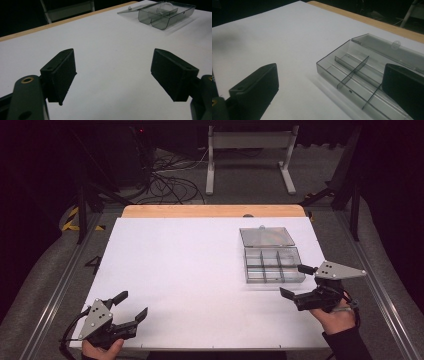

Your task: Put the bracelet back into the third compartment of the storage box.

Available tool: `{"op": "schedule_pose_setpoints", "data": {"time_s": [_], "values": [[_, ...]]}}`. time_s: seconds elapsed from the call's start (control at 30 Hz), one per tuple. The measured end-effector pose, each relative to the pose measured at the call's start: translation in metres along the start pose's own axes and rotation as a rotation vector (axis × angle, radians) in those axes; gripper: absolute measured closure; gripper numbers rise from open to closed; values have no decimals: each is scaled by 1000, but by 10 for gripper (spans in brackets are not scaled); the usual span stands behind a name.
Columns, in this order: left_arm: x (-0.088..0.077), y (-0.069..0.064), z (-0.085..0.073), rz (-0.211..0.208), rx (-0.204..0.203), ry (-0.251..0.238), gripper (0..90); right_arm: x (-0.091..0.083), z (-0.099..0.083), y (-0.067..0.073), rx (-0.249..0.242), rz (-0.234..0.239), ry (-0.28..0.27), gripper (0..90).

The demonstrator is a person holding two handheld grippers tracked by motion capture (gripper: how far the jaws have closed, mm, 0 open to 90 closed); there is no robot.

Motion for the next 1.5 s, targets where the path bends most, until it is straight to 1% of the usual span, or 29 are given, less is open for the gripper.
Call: {"op": "schedule_pose_setpoints", "data": {"time_s": [0.2, 0.3, 0.43, 0.57, 0.73, 0.9, 0.97, 1.07, 1.1, 1.13, 1.23, 1.33, 1.37, 1.4, 1.43, 1.5], "values": [[0, -1, 0, -1, 1, 0, 208, 0, -13, 3, 7, 27, -4, 11], [0, 0, 0, -1, 0, 0, 208, 1, -21, 4, 1, 43, 6, 11], [0, 0, -1, -3, 0, 2, 208, 4, -30, 7, -5, 67, 4, 9], [0, 0, -1, -6, 1, 3, 208, 8, -38, 8, -8, 78, 6, 5], [0, -1, -1, -6, 1, 3, 208, 13, -50, 8, -5, 84, 20, 0], [0, 0, -1, -5, 13, 5, 208, 18, -62, 8, -1, 92, 36, 0], [0, -1, -1, -7, 5, 5, 208, 20, -66, 8, -3, 89, 46, 0], [1, -1, -2, -9, 8, 8, 208, 22, -71, 8, -6, 95, 53, 0], [1, -1, -2, -9, 9, 9, 207, 23, -73, 8, -6, 93, 61, 0], [1, 0, -2, -6, 18, 10, 207, 23, -75, 8, -9, 89, 65, 0], [1, -2, -3, -8, 17, 15, 207, 26, -82, 7, 2, 90, 86, 0], [2, -1, -4, -9, 22, 21, 206, 28, -88, 7, -6, 76, 105, 0], [3, -2, -5, -12, 16, 24, 206, 28, -89, 6, -15, 71, 111, 0], [3, -1, -5, -11, 25, 28, 206, 28, -89, 6, -15, 70, 114, 0], [3, -2, -6, -17, 16, 32, 206, 28, -89, 5, -6, 66, 123, 0], [4, -2, -7, -19, 23, 41, 206, 25, -88, 2, 25, 70, 139, 0]]}}
Point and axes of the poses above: each handheld gripper's, and its own axes: x roughly forward along the jaws, z roughly out of its top, y roughly to its left, the point moved 9 cm from there along x, roughly forward along the jaws, and after that the axes turned 3 degrees about z, right-handed, at the moved point
